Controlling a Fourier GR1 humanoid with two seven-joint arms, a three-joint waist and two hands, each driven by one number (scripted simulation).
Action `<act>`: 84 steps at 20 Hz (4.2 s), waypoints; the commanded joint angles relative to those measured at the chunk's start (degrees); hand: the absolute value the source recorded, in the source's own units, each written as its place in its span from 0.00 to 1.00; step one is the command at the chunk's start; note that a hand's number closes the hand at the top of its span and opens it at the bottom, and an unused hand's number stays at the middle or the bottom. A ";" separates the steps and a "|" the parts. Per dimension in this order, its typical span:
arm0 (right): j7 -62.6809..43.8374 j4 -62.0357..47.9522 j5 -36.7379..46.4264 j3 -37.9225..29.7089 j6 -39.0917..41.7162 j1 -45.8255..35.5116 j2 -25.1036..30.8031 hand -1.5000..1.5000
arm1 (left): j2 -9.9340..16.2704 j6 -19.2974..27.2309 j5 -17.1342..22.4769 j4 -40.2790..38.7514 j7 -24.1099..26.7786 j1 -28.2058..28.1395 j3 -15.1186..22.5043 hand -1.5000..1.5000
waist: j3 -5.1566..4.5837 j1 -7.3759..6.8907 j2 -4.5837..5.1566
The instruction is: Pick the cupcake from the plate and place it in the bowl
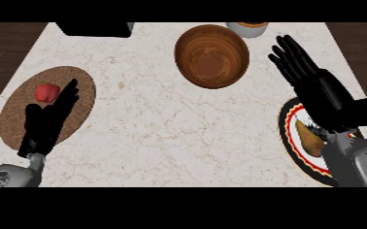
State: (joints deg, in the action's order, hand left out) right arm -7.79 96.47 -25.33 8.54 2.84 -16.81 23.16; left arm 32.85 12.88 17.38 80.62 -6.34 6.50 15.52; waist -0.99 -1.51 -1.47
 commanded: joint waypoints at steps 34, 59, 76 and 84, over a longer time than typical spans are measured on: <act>37.26 -36.29 40.02 -16.70 22.86 1.52 37.93 0.00 | -5.49 2.75 -4.93 6.82 2.10 2.28 -8.86 0.50 | 0.97 -0.25 1.78; 33.45 -50.96 70.13 4.01 23.54 -13.50 24.69 0.00 | -8.97 -0.06 -8.56 6.21 1.10 2.39 -13.00 0.50 | 1.02 0.84 1.55; 34.38 -56.50 78.78 -0.64 15.45 -11.06 16.64 0.00 | -12.40 -4.52 -11.77 6.24 2.55 0.42 -17.60 0.50 | 1.00 1.07 1.53; 35.64 -57.23 80.67 -3.89 14.87 -11.93 16.33 0.00 | -13.52 -4.60 -14.42 6.71 -4.40 5.07 -18.47 0.50 | 1.00 1.37 1.50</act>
State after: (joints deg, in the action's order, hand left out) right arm 28.66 38.77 54.92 6.01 16.58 -27.16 40.27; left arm 19.99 7.68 4.27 88.22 -7.23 8.26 -2.55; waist 0.03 -0.30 0.06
